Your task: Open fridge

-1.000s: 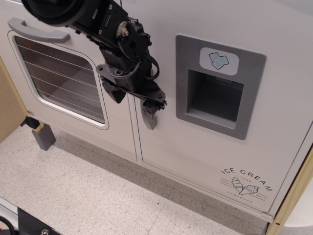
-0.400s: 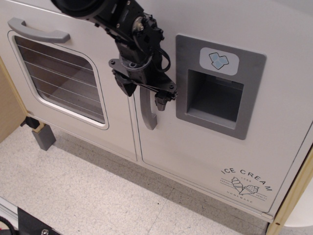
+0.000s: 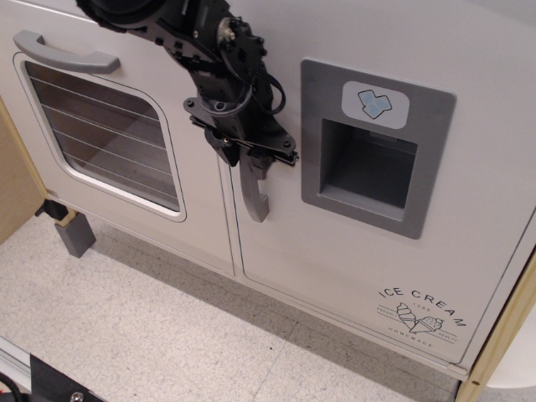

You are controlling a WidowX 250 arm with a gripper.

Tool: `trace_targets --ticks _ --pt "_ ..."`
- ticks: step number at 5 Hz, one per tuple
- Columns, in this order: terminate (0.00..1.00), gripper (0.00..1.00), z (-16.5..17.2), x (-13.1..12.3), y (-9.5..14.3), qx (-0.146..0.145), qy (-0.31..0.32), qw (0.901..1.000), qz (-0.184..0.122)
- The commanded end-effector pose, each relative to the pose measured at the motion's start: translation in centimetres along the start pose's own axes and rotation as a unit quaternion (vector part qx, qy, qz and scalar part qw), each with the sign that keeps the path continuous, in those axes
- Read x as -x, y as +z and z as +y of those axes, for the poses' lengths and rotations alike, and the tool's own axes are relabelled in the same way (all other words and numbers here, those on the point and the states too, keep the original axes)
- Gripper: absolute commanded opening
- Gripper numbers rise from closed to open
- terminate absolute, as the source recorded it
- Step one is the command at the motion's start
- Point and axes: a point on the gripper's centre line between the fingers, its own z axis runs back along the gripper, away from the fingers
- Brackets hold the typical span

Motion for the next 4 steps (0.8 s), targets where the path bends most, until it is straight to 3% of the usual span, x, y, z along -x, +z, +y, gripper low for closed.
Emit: trace_targets --ticks 1,3,4 --pt "0.0 0.0 0.3 -0.1 1.8 0.015 0.0 0.9997 -0.022" --pt "0.0 0.0 0.2 3.4 3.7 0.021 0.0 0.9998 0.004" --pt "0.0 1.0 0.0 6.1 5.7 0.029 -0.019 0.9992 0.02"
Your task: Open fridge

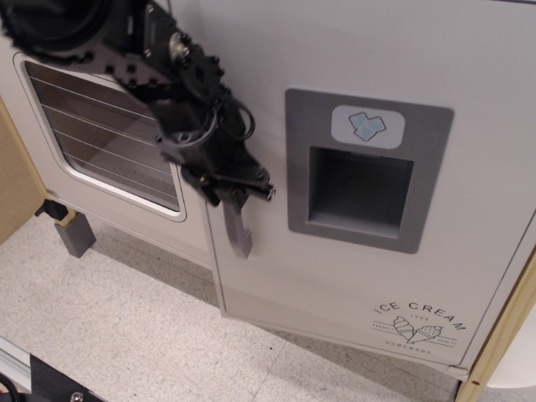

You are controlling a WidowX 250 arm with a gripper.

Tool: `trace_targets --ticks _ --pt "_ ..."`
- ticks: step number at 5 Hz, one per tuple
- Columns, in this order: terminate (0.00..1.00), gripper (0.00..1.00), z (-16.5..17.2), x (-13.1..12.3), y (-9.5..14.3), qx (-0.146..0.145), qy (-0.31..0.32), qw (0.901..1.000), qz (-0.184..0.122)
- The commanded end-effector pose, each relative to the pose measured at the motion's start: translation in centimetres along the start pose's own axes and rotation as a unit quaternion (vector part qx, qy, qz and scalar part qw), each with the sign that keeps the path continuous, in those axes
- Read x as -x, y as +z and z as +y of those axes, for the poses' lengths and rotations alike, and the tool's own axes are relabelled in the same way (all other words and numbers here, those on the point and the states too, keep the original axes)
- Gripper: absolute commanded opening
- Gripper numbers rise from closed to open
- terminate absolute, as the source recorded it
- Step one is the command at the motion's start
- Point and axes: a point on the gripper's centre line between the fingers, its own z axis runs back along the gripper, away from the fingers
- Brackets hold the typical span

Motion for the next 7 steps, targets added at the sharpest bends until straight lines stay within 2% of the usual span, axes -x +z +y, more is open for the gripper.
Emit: trace_targets --ticks 1,2,3,4,5,7 --pt "0.0 1.0 0.9 4.6 5.1 0.016 -0.04 0.9988 0.022" --pt "0.0 1.0 2.7 6.7 7.3 0.022 -0.034 0.9982 0.045" --pt "0.0 1.0 5.5 6.9 9.7 0.003 0.023 0.9986 0.047" --pt "0.0 1.0 7.7 6.6 11.0 -0.018 0.097 0.9937 0.054" --pt "0.0 1.0 9.4 5.7 11.8 -0.049 0.143 0.988 0.032" --pt "0.0 1.0 11.4 2.1 9.9 -0.094 0.245 0.9649 0.016"
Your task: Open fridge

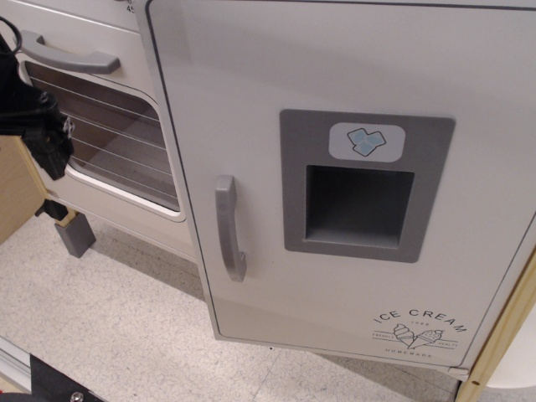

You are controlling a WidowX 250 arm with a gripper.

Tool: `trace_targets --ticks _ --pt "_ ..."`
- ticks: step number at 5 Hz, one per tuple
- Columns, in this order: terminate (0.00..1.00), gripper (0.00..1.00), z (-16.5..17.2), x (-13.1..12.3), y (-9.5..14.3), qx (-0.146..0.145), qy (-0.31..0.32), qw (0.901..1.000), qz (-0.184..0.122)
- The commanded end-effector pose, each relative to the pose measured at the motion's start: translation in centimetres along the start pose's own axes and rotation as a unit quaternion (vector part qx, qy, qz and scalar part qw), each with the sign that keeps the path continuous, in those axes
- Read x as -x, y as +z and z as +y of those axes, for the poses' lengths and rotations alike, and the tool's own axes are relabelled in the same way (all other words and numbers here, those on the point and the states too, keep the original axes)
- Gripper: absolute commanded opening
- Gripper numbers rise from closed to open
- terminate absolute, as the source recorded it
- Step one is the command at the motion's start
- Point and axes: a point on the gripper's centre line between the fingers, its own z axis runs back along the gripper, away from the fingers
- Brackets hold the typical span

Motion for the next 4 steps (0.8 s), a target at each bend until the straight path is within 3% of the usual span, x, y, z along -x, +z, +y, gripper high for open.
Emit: trace_targets --ticks 1,2,4 --pt "0.0 1.0 -0.9 -6.0 0.1 -0.025 0.093 0.9949 -0.029" --pt "0.0 1.0 -2.4 -7.8 -0.3 -0.022 0.112 0.993 -0.032" --pt "0.0 1.0 -7.4 -8.2 -1.0 -0.024 0.085 0.9961 -0.005"
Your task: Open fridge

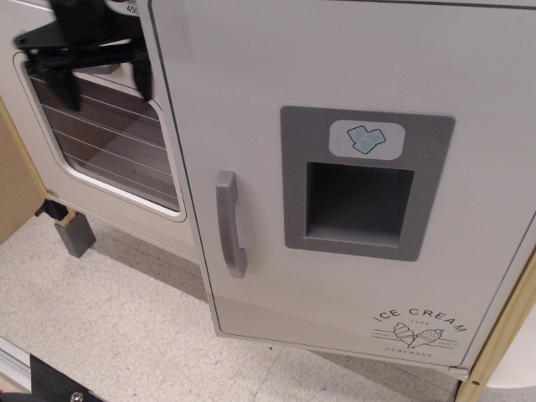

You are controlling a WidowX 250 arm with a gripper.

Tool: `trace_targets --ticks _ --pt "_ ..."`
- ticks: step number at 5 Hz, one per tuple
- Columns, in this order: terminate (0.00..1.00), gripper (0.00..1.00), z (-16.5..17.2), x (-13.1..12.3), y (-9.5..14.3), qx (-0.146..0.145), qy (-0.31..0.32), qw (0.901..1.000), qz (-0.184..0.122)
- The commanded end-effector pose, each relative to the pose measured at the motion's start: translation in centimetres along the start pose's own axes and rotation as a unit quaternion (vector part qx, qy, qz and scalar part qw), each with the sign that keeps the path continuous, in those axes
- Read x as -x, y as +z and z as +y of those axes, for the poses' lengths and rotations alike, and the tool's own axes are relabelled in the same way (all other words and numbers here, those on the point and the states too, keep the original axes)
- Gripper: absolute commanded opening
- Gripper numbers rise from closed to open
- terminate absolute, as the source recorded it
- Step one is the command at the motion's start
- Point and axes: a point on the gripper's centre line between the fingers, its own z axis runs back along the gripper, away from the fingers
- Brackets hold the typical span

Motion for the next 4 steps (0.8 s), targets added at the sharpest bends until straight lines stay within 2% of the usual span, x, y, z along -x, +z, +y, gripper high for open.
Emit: trace_targets --ticks 1,3,4 --pt "0.0 1.0 -4.1 1.2 2.4 0.011 -0.051 0.9986 -0.001" --pt "0.0 1.0 -4.4 5.2 4.2 0.027 -0.114 0.9931 -0.014" --pt "0.0 1.0 -4.2 7.4 4.7 0.037 -0.143 0.989 -0.005"
